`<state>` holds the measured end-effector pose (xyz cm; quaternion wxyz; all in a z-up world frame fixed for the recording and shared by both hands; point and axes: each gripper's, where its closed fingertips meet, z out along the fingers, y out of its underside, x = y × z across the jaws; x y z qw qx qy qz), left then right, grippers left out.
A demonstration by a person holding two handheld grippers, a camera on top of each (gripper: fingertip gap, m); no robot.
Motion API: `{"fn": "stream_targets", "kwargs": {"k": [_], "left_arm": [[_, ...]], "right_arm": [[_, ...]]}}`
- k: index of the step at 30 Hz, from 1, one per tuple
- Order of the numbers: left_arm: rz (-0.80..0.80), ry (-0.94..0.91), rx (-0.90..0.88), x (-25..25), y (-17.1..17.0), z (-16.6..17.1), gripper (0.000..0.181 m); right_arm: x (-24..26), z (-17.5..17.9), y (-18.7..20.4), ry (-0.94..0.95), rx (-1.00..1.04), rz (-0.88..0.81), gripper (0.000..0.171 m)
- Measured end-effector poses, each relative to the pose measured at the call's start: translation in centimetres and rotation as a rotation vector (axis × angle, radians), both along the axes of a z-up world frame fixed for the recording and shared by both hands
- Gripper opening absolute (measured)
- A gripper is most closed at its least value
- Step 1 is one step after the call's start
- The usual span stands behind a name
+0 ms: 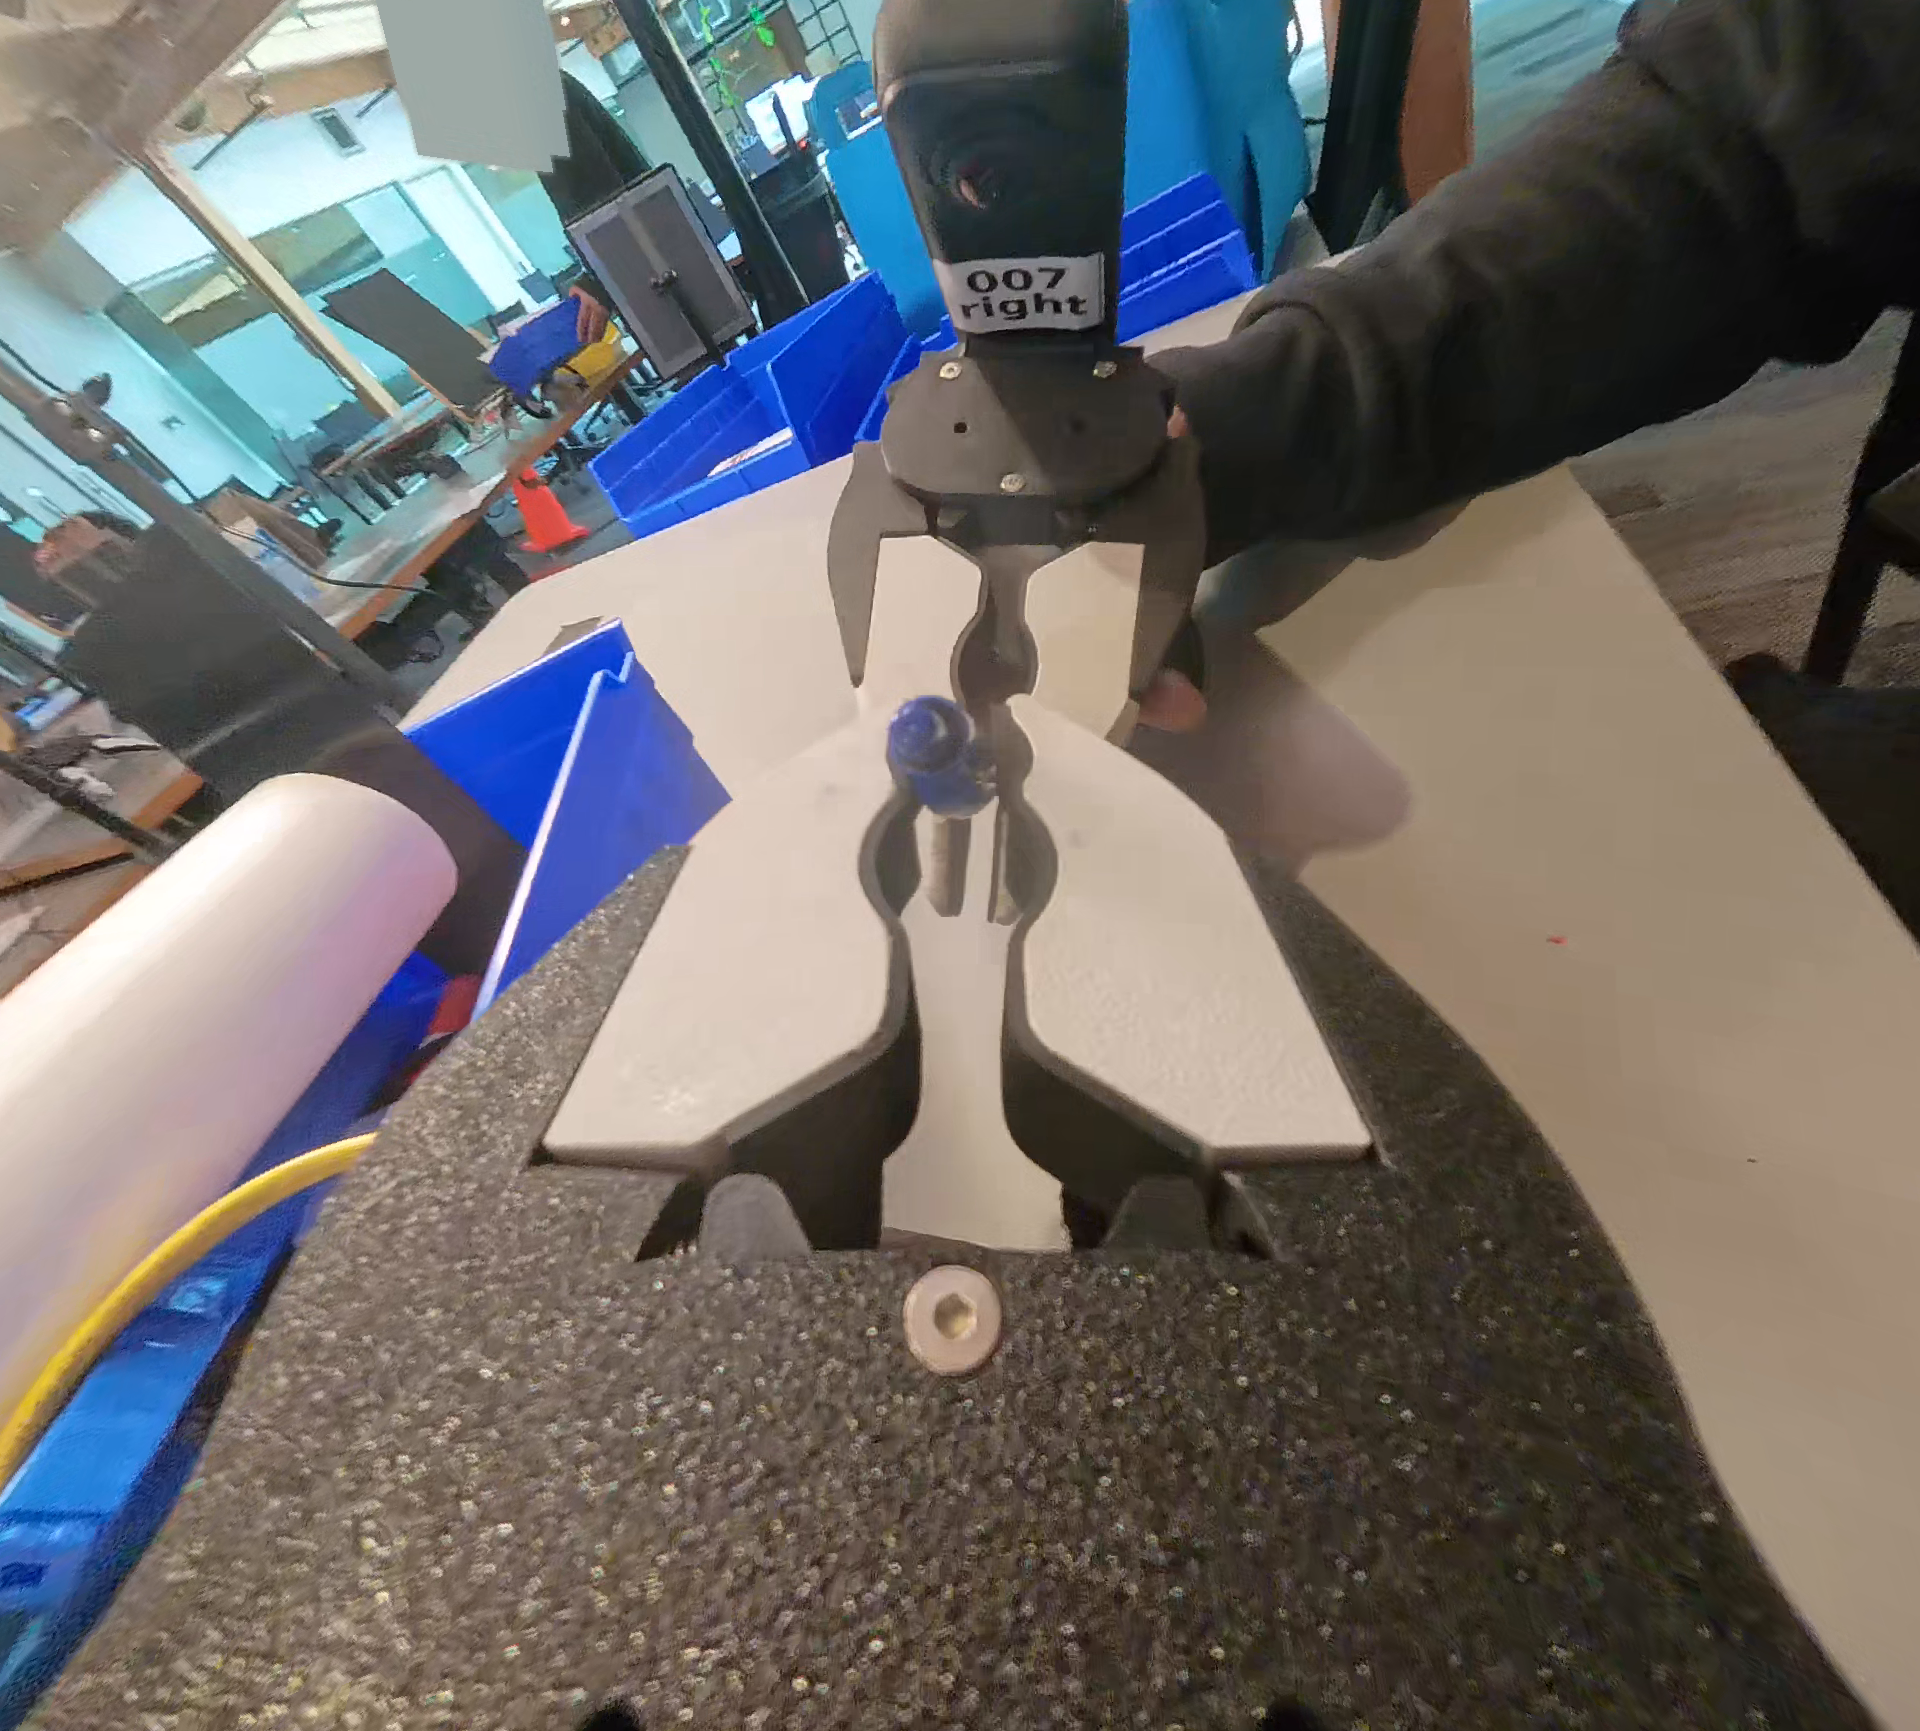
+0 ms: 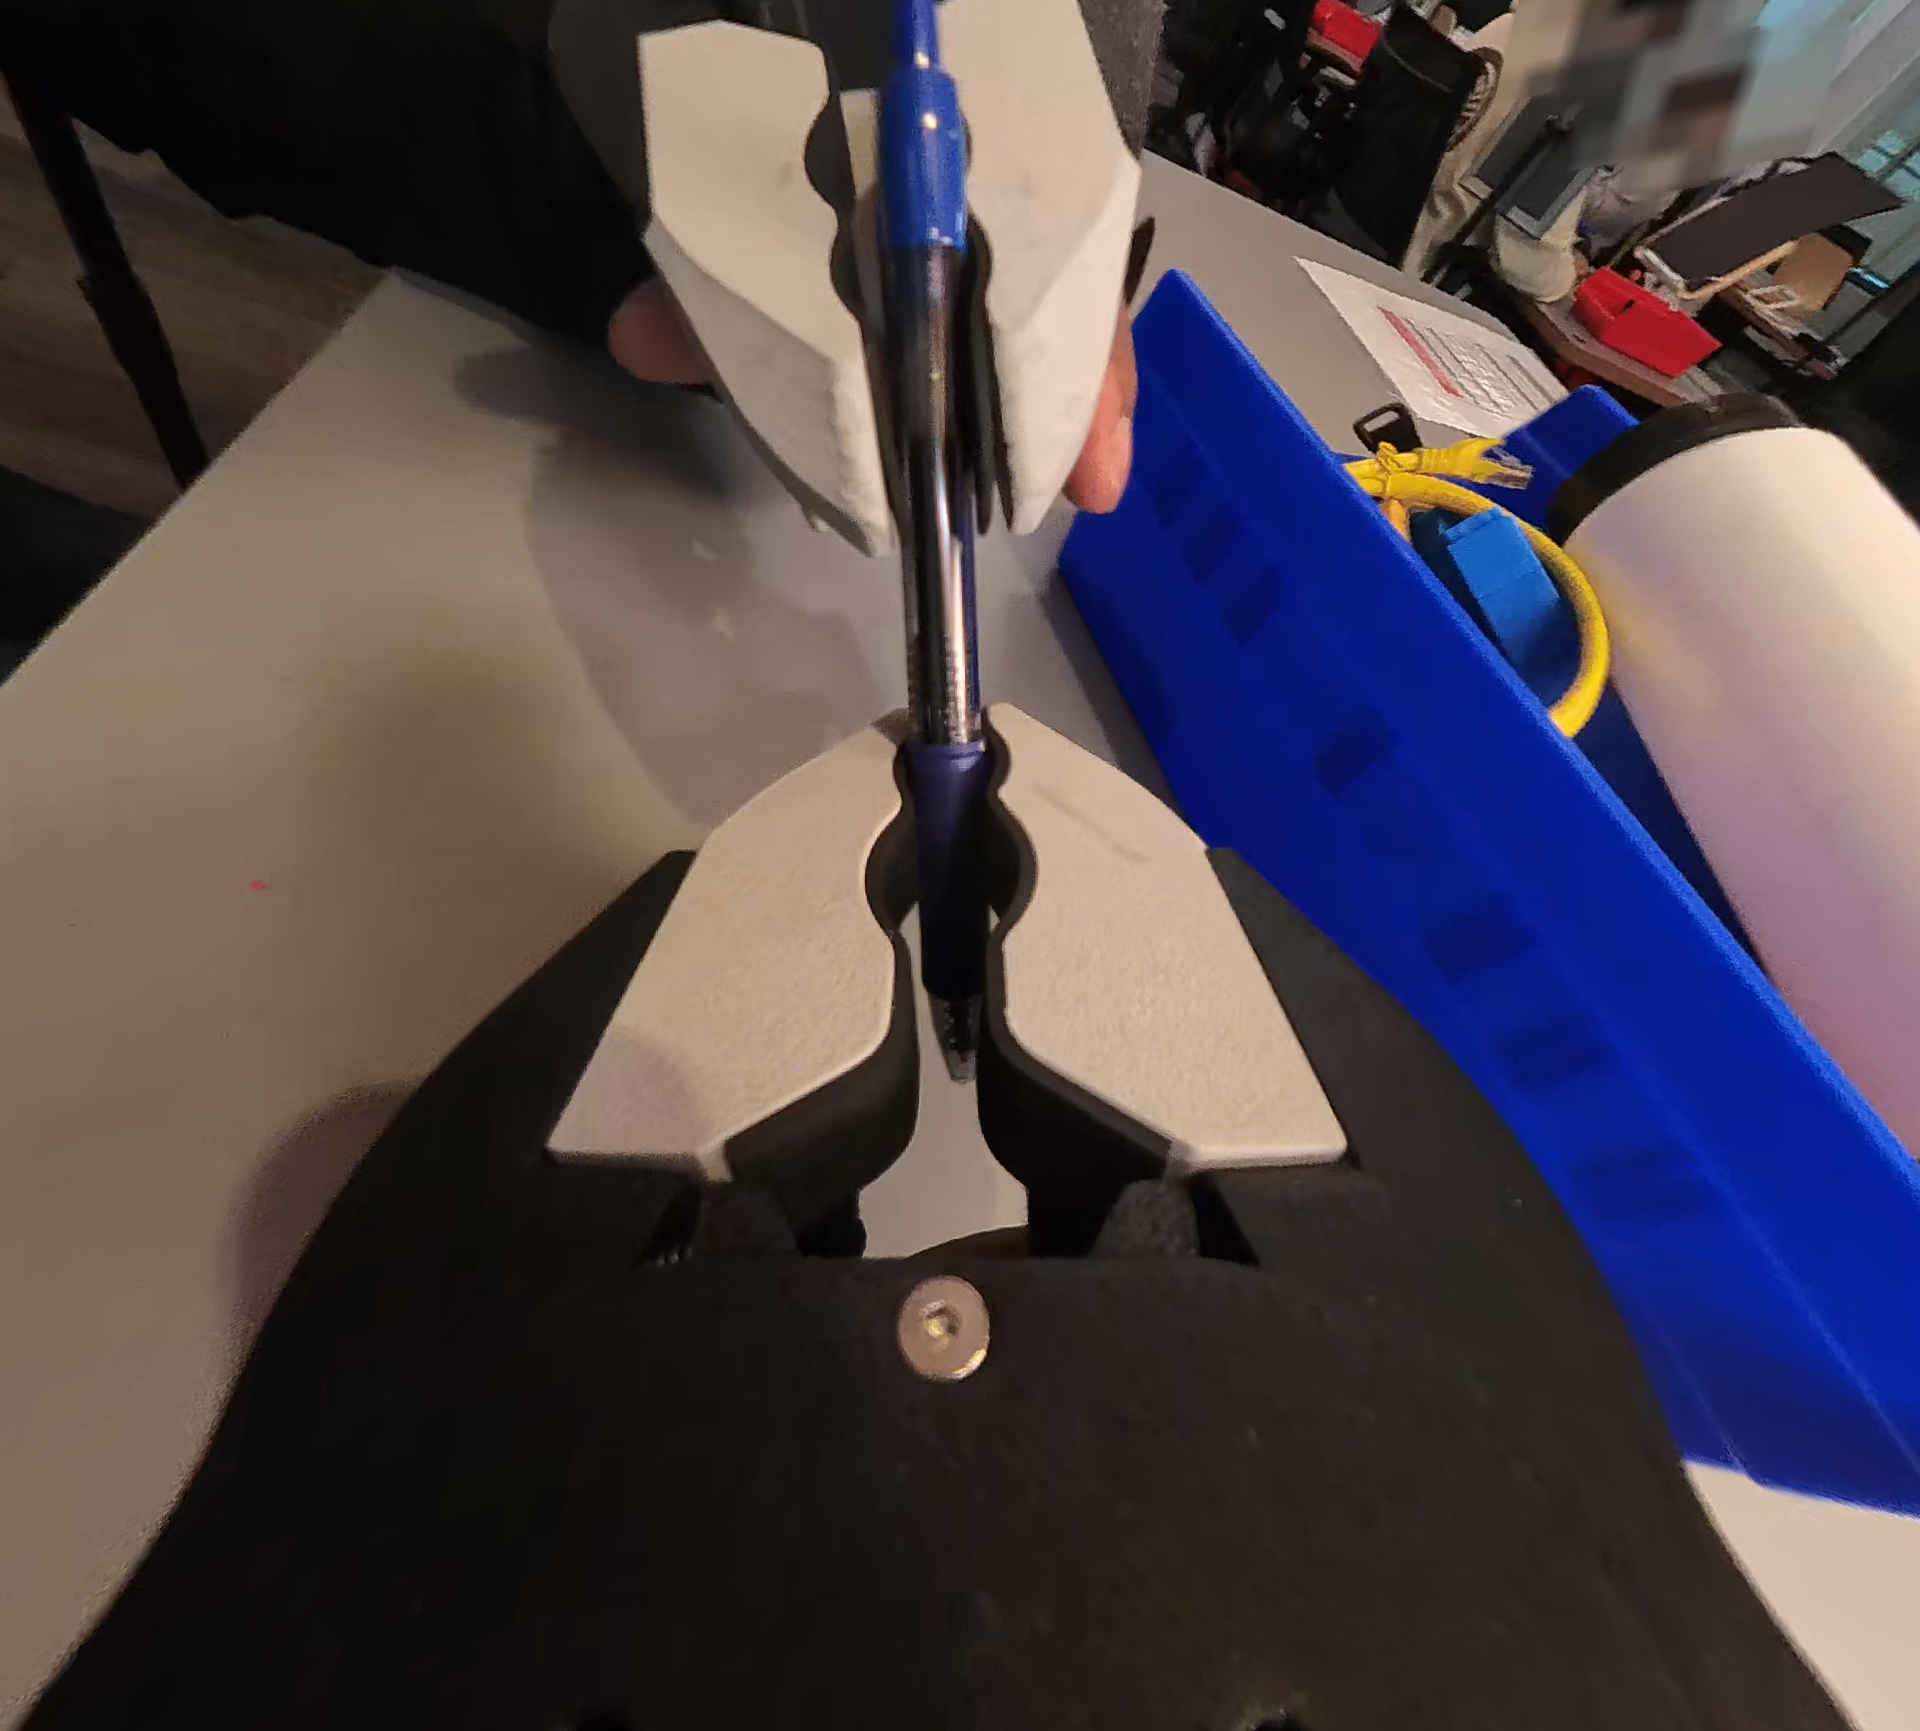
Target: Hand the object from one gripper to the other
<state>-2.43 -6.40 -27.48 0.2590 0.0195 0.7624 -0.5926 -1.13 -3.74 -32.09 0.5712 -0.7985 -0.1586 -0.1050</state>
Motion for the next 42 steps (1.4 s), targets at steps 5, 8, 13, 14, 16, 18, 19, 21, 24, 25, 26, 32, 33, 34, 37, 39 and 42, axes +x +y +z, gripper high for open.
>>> {"fn": "stream_targets", "kwargs": {"k": [5, 8, 13, 14, 16, 18, 19, 21, 24, 25, 26, 32, 33, 34, 37, 39, 42], "left_arm": [[0.125, -0.216, 0.002, 1.4, 0.8, 1.0, 0.012], [0.208, -0.332, -0.007, 2.0, 1.4, 2.1, 0.012], [0.271, -0.541, 0.011, 1.7, 1.5, 2.9, 0.012], [0.292, -0.607, 0.029, 1.7, 1.6, 3.0, 0.012], [0.321, -0.727, 0.066, 1.5, 1.6, 3.2, 0.012], [0.325, -0.789, 0.082, 1.3, 1.5, 3.4, 0.012], [0.325, -0.815, 0.089, 1.1, 1.4, 3.4, 0.012], [0.327, -0.861, 0.099, 0.8, 1.4, 3.5, 0.012], [0.326, -0.888, 0.125, 0.8, 1.4, 3.3, 0.012], [0.326, -0.898, 0.127, 0.7, 1.3, 3.3, 0.012], [0.324, -0.903, 0.128, 0.6, 1.3, 3.3, 0.012], [0.346, -0.975, 0.137, 0.4, 1.5, 3.7, 0.012], [0.349, -0.991, 0.143, 0.4, 1.5, 3.7, 0.012], [0.352, -1.006, 0.147, 0.3, 1.5, 3.7, 0.012], [0.355, -1.043, 0.149, 0.1, 1.5, 3.8, 0.012], [0.357, -1.058, 0.148, -0.1, 1.4, 3.8, 0.011], [0.358, -1.075, 0.155, -0.2, 1.3, 3.7, 0.011]], "right_arm": [[2.5, 1.9, -0.2, -0.177, 0.098, -0.169, 0.032], [3.2, 3.0, -0.5, -0.424, 0.135, -0.249, 0.044], [3.2, 4.2, -0.6, -0.677, 0.181, -0.324, 0.051], [3.1, 4.6, -0.6, -0.694, 0.209, -0.329, 0.051], [2.8, 5.7, -0.9, -0.711, 0.267, -0.348, 0.05], [2.9, 6.6, -1.2, -0.691, 0.306, -0.367, 0.047], [3.0, 6.8, -1.3, -0.66, 0.32, -0.37, 0.046], [3.2, 7.2, -1.6, -0.592, 0.346, -0.383, 0.046], [3.4, 7.4, -1.7, -0.628, 0.355, -0.398, 0.046], [3.4, 7.4, -1.7, -0.657, 0.352, -0.403, 0.045], [3.3, 7.4, -1.7, -0.675, 0.349, -0.4, 0.044], [3.9, 6.6, -1.4, -0.372, 0.344, -0.368, 0.039], [3.9, 6.2, -1.2, -0.209, 0.335, -0.339, 0.038], [3.8, 5.9, -1.0, -0.032, 0.332, -0.302, 0.038], [3.3, 5.6, -0.7, 0.47, 0.356, -0.163, 0.038], [2.9, 5.7, -0.6, 0.744, 0.361, -0.068, 0.041], [1.9, 6.0, -0.5, 1.024, 0.36, 0.069, 0.043]]}}
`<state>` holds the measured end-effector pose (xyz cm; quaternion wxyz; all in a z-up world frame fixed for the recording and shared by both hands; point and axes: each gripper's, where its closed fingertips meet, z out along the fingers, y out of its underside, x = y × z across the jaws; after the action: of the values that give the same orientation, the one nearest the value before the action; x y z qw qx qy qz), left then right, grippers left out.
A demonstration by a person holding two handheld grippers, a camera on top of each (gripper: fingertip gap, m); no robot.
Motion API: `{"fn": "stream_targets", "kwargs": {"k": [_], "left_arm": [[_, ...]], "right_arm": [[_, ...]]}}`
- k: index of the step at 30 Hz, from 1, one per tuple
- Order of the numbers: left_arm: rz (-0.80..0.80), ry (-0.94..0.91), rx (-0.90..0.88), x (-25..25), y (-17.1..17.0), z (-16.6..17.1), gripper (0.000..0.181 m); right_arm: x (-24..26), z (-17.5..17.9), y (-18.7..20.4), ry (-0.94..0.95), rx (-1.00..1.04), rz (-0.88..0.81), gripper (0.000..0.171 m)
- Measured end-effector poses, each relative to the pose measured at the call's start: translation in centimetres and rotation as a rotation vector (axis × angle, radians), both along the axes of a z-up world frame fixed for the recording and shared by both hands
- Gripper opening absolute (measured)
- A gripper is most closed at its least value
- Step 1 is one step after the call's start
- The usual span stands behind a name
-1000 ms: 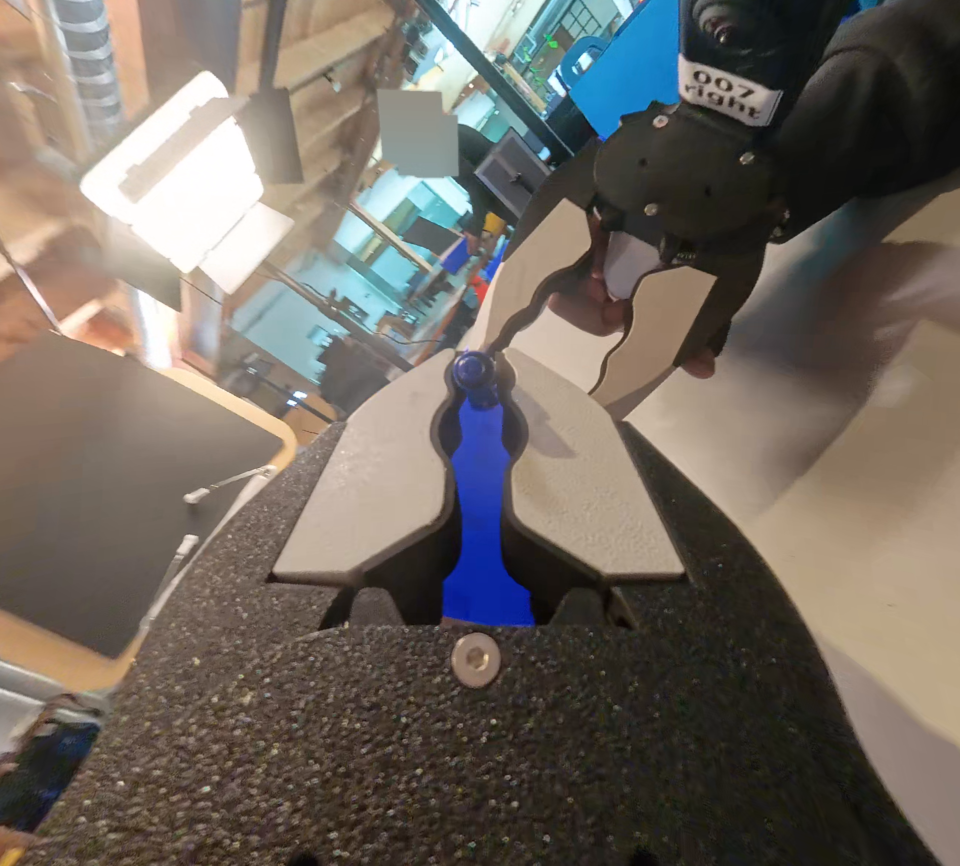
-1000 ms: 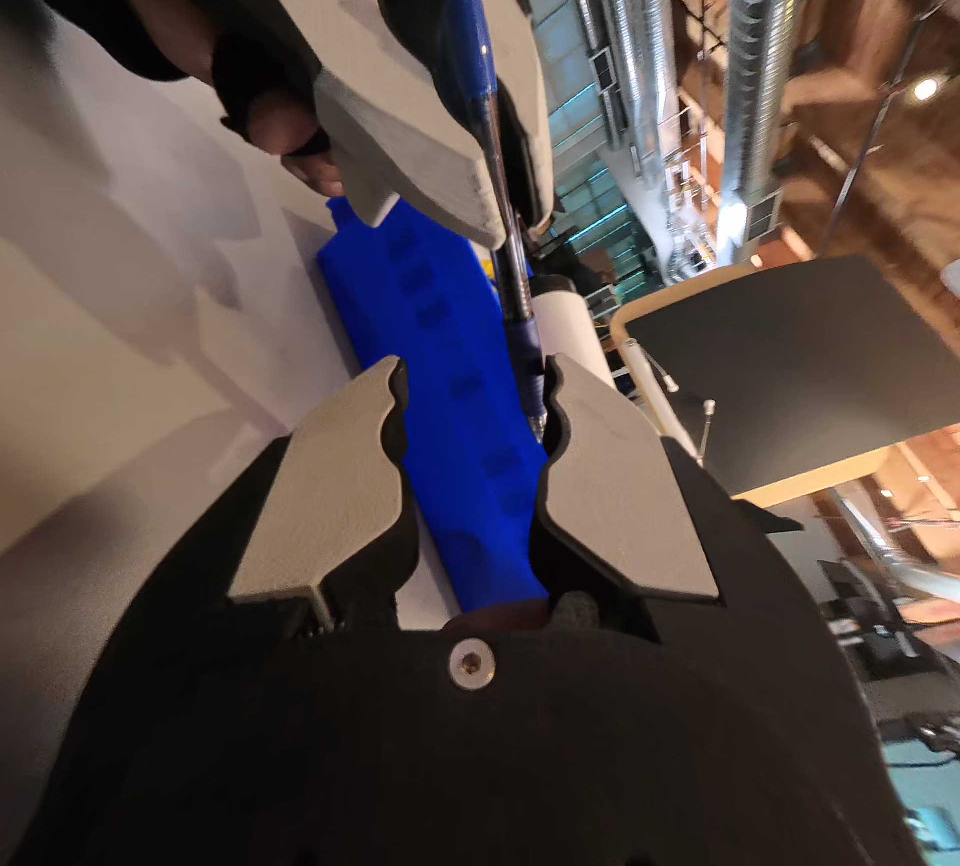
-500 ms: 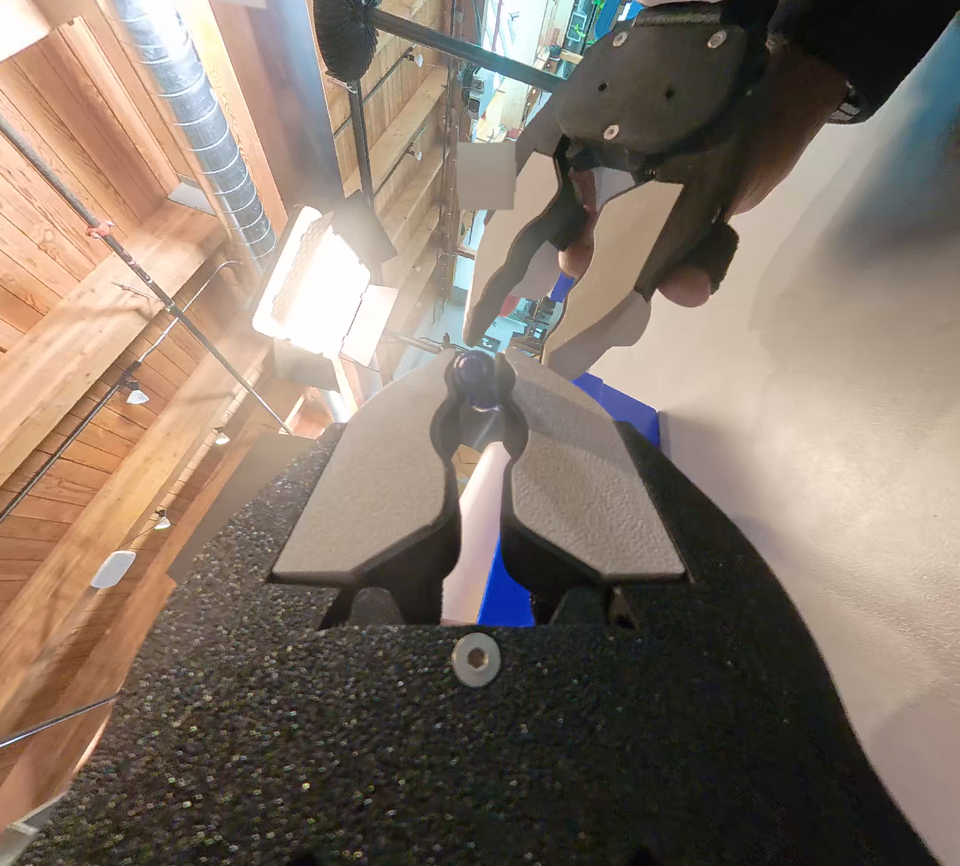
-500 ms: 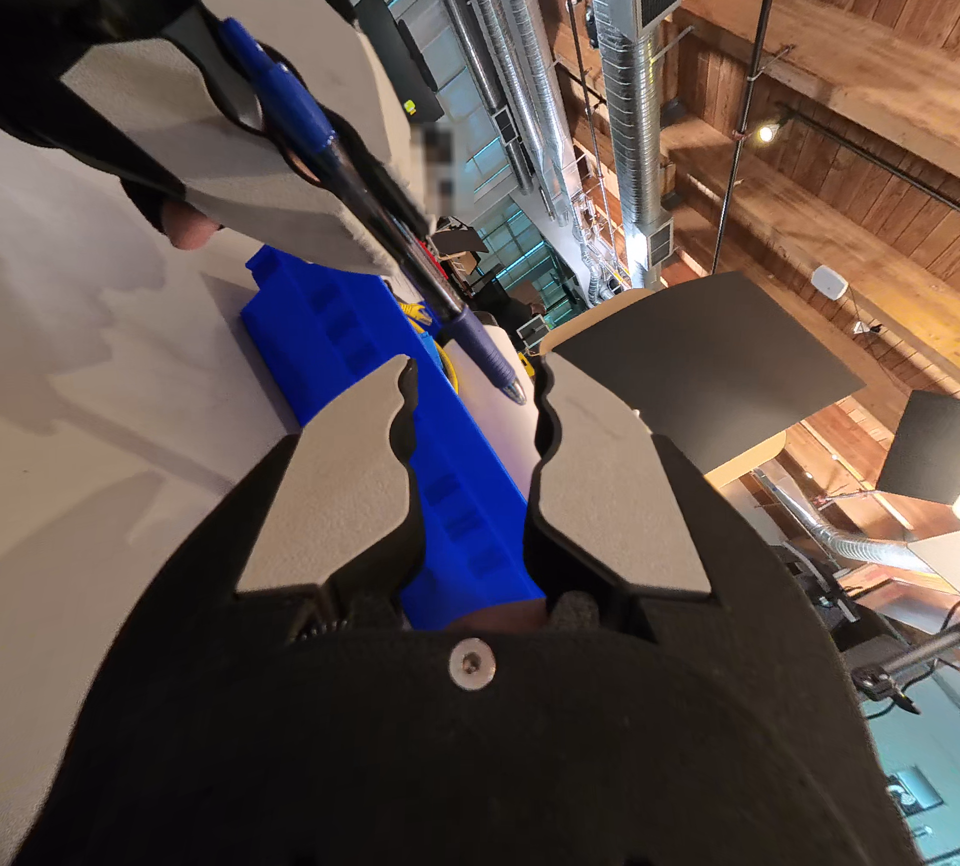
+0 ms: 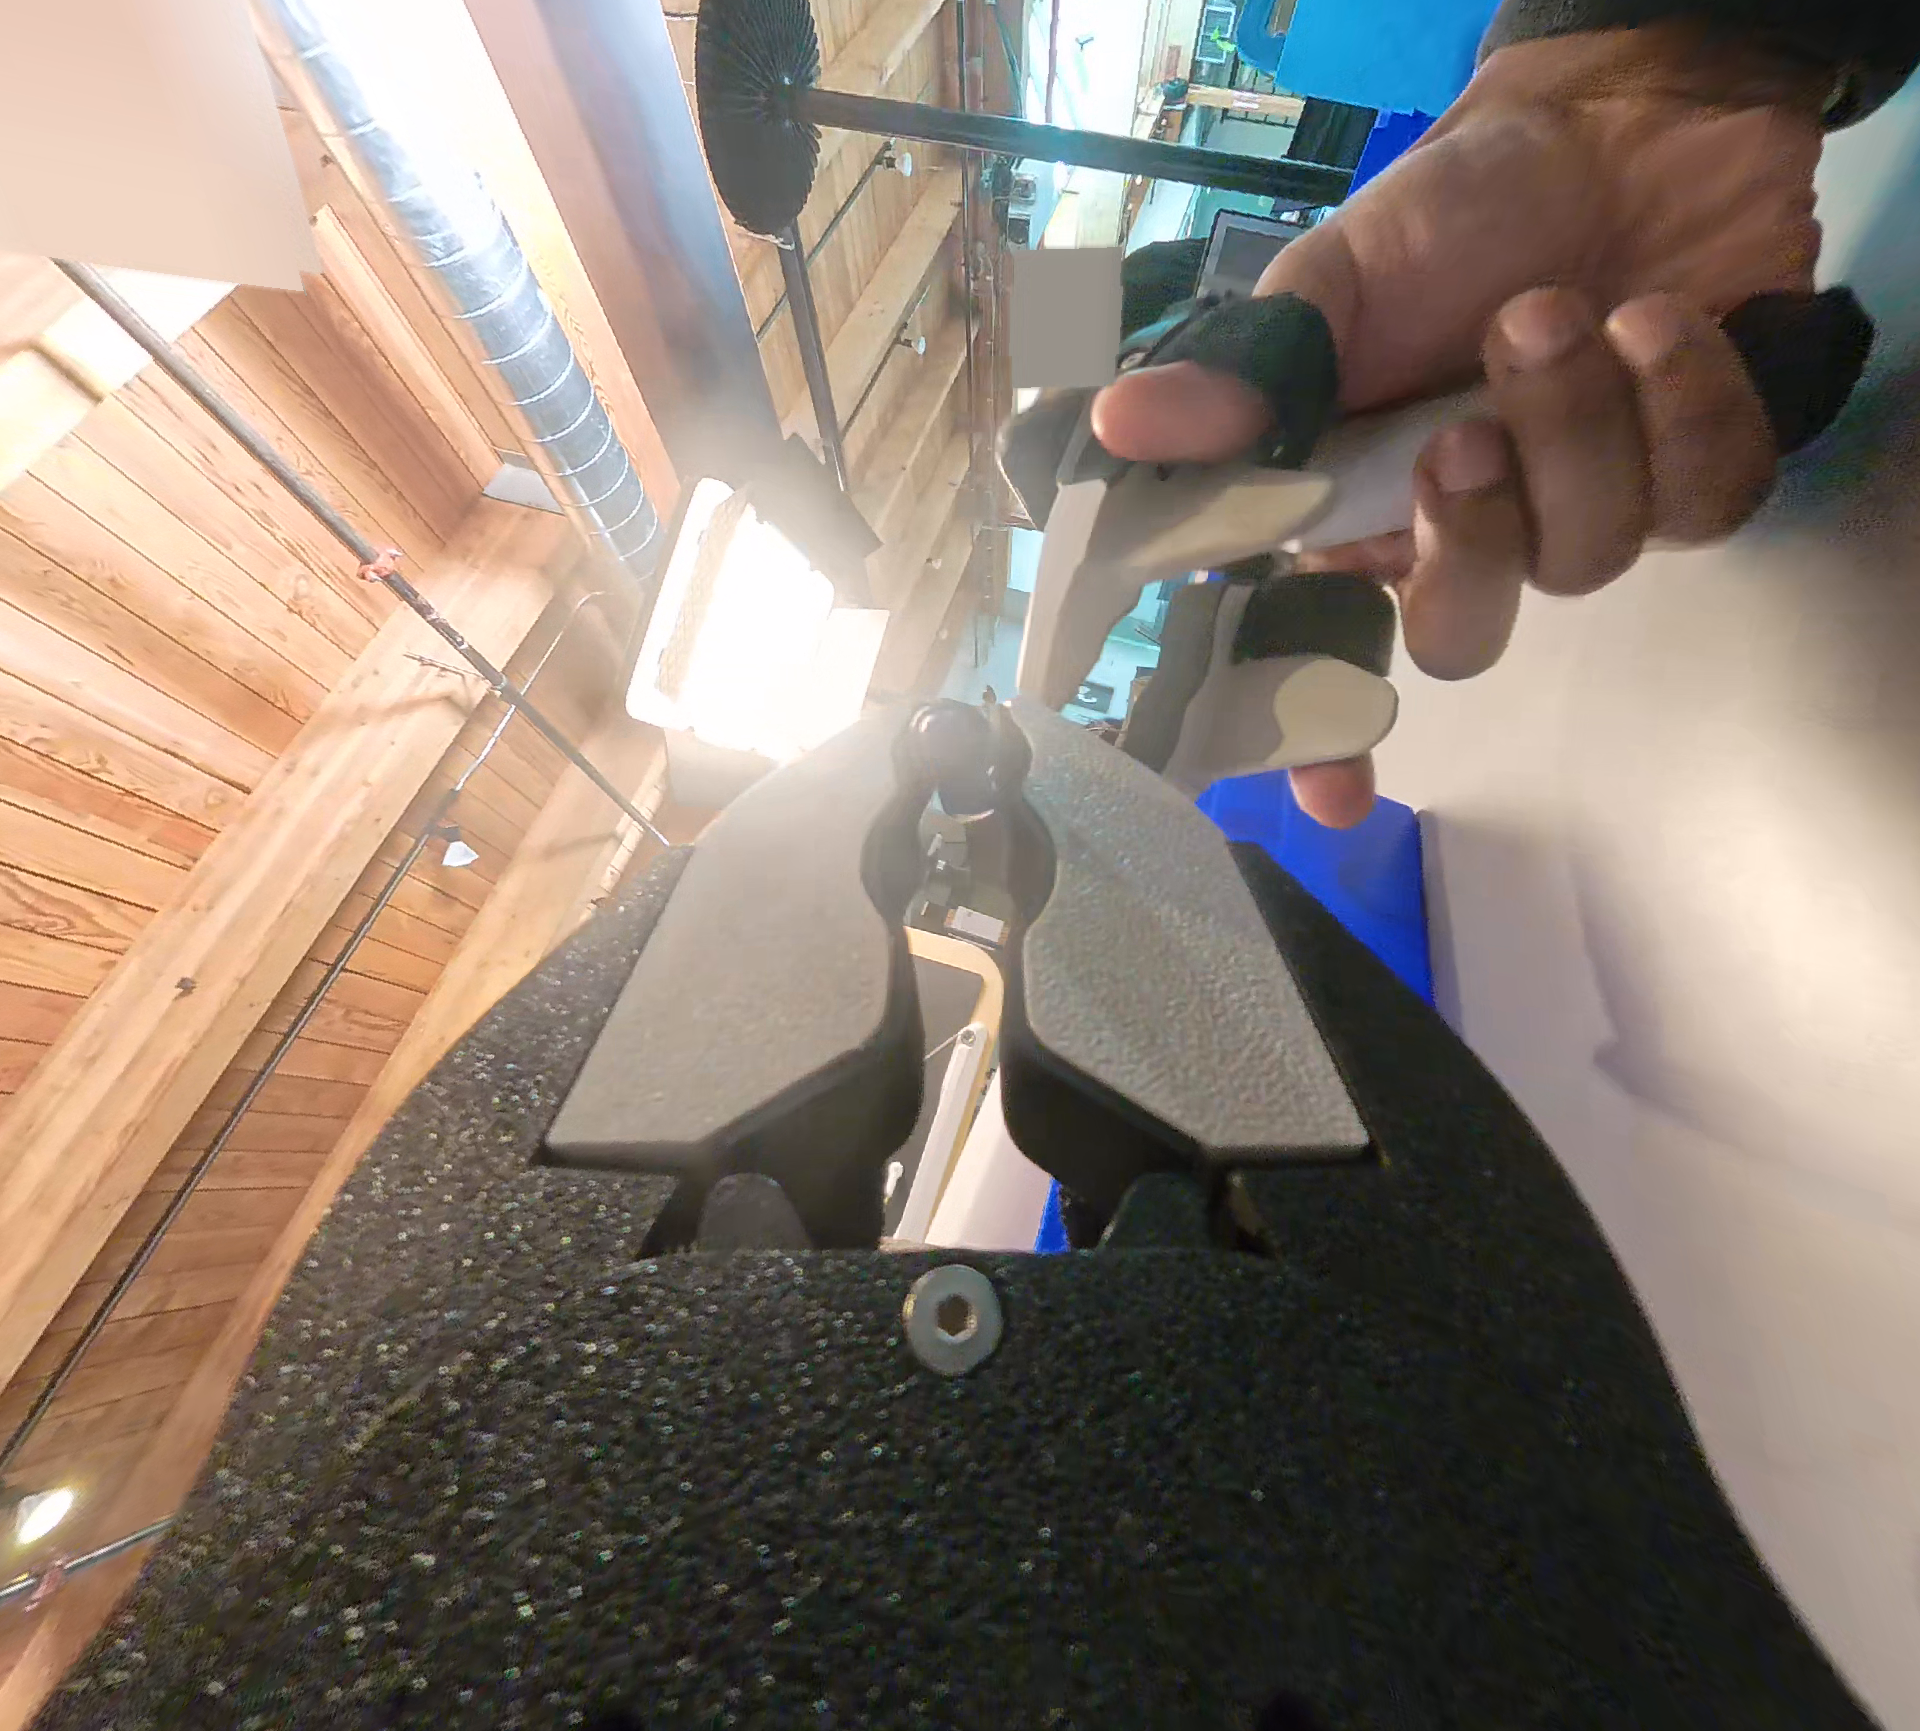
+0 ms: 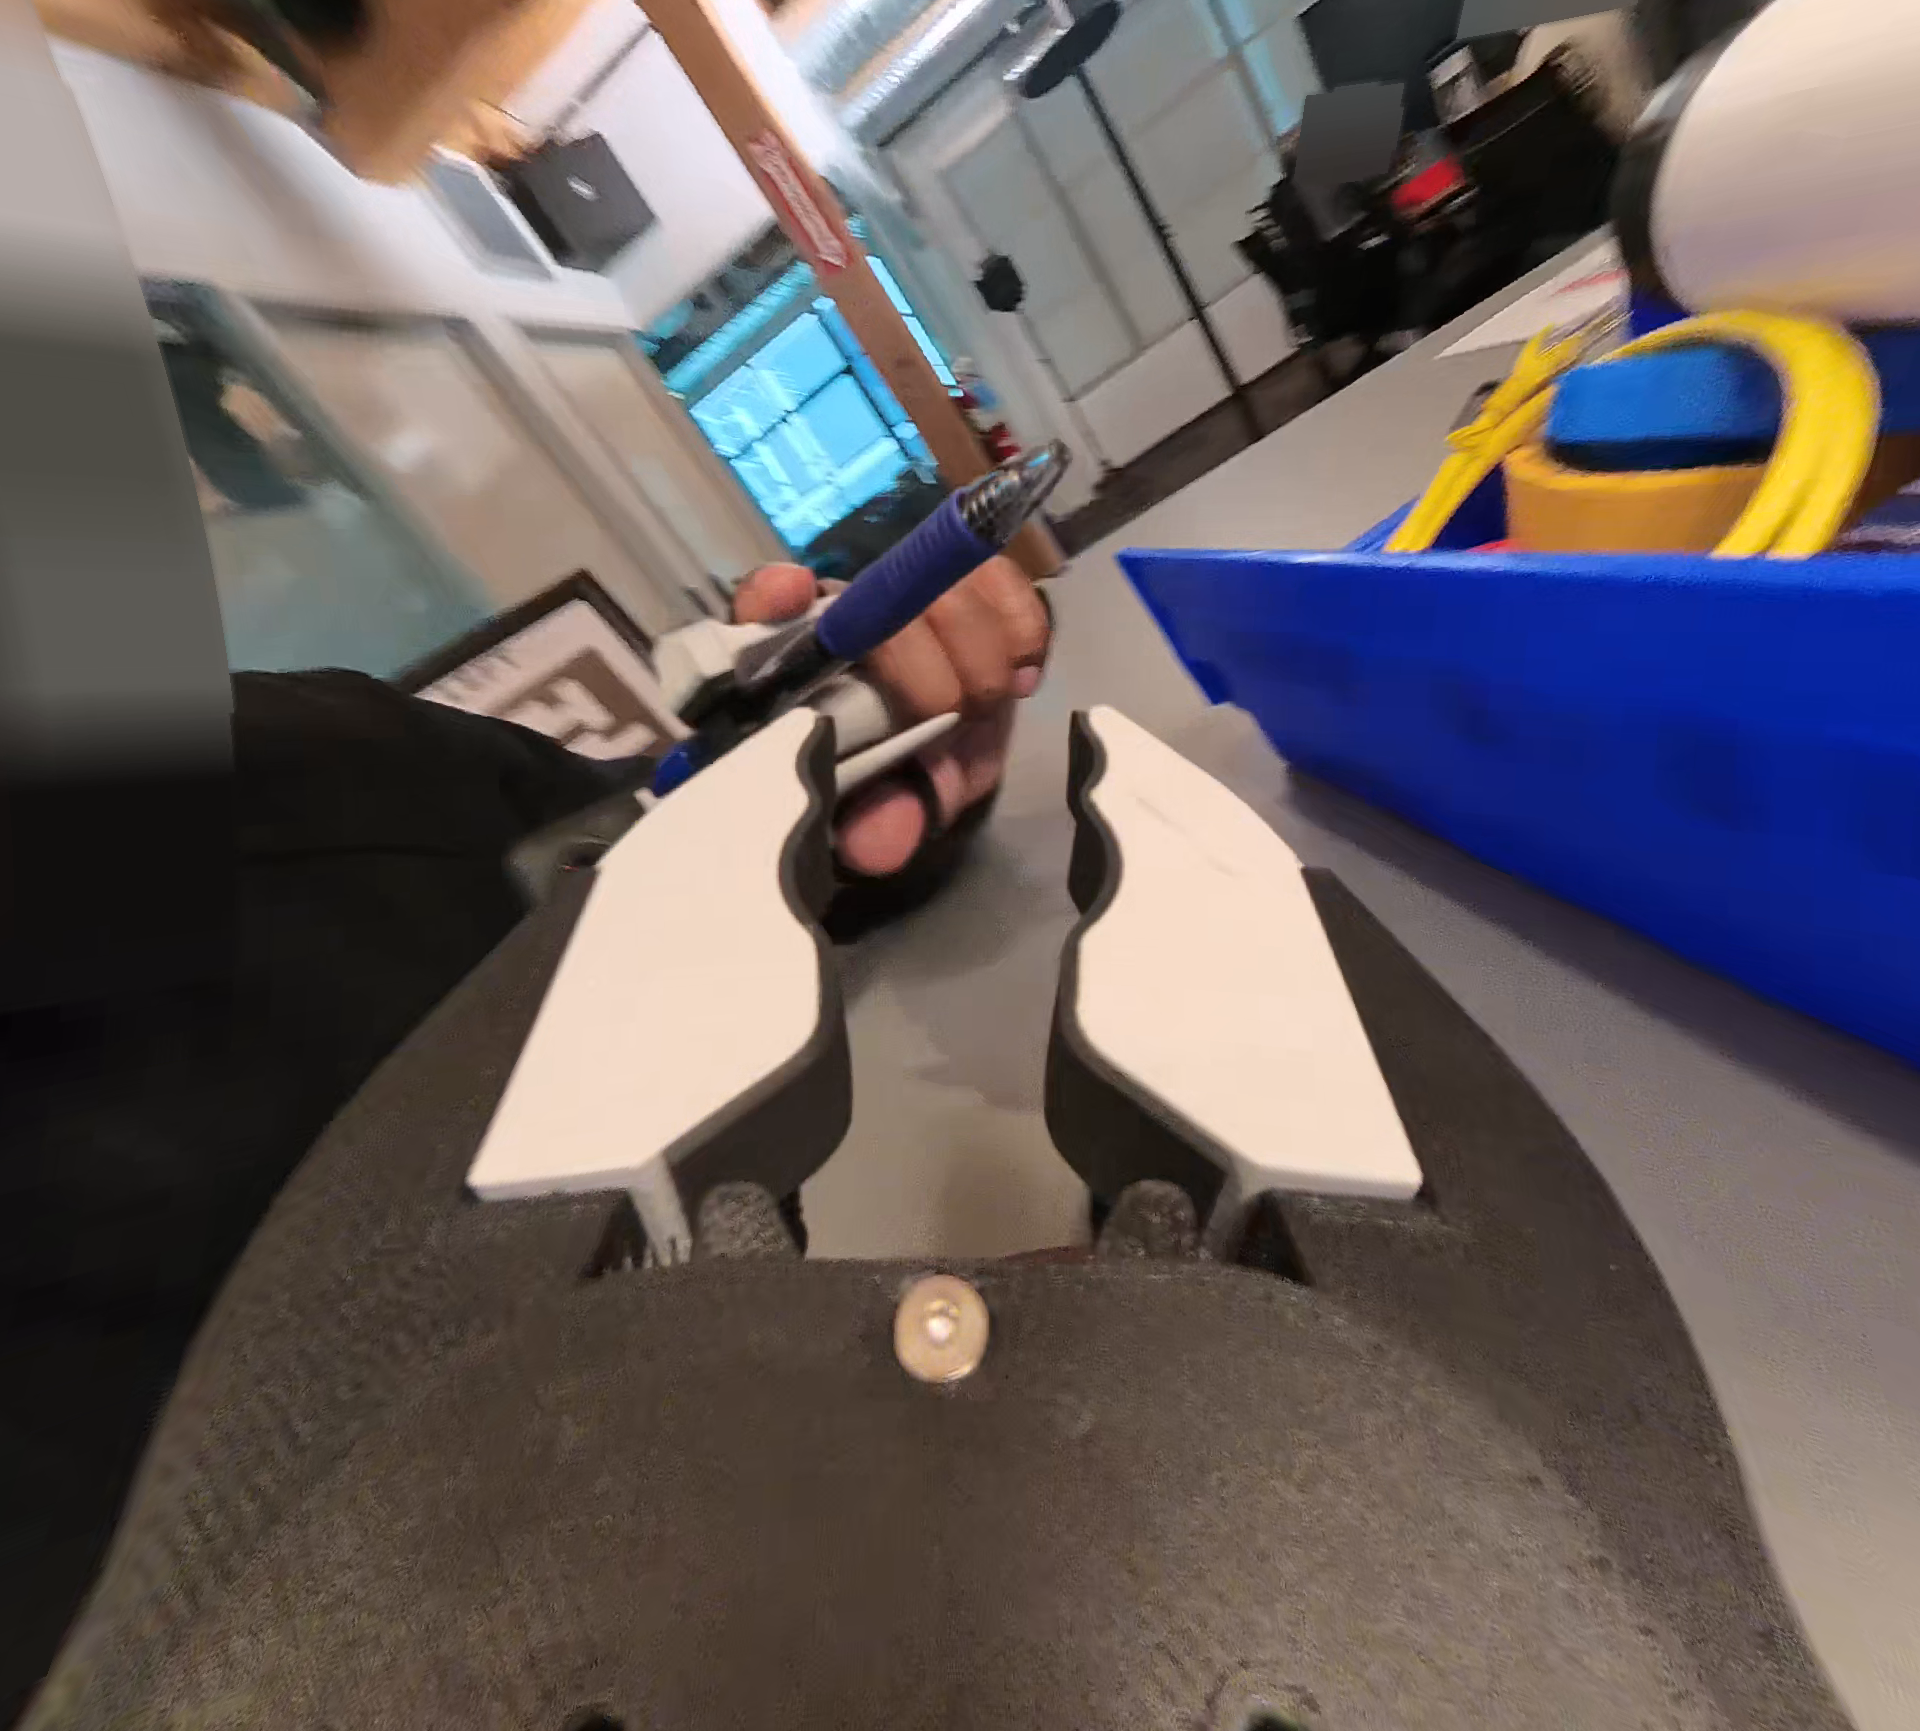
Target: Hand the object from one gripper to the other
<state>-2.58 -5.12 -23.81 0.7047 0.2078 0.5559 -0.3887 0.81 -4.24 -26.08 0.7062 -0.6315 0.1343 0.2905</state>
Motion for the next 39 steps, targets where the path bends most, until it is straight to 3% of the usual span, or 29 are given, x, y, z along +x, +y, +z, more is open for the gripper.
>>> {"fn": "stream_targets", "kwargs": {"k": [6, 10, 12, 20, 23, 28, 35, 39], "left_arm": [[-0.031, -0.005, 0.048, -0.5, -0.9, -1.1, 0.011], [-0.049, -0.002, 0.071, -0.7, -1.4, -1.8, 0.011], [-0.052, 0.027, 0.061, -0.4, -1.4, -1.9, 0.012], [-0.169, 0.709, 0.019, 1.5, -1.1, -6.5, 0.051], [-0.21, 0.964, -0.089, 1.5, -1.3, -6.3, 0.051], [-0.17, 1.122, -0.245, 2.9, -0.8, -5.6, 0.048], [-0.133, 1.194, -0.15, 2.4, -1.7, -8.0, 0.036], [-0.132, 1.22, -0.118, 1.9, -2.3, -8.8, 0.018]], "right_arm": [[-1.6, 0.8, 0.2, 0.147, 0.085, 0.141, 0.041], [-1.5, 1.1, -0.1, 0.151, 0.101, 0.148, 0.02], [-1.3, 1.2, -0.2, 0.127, 0.095, 0.125, 0.019], [2.9, 2.9, -2.5, -0.148, 0.081, -0.206, 0.012], [3.4, 2.5, -3.0, -0.304, -0.02, -0.256, 0.011], [1.2, 0.1, -1.8, -0.527, -0.182, -0.181, 0.012], [-2.1, -2.1, 0.1, -0.56, -0.211, -0.044, 0.012], [-2.4, -2.8, 0.5, -0.547, -0.226, -0.036, 0.011]]}}
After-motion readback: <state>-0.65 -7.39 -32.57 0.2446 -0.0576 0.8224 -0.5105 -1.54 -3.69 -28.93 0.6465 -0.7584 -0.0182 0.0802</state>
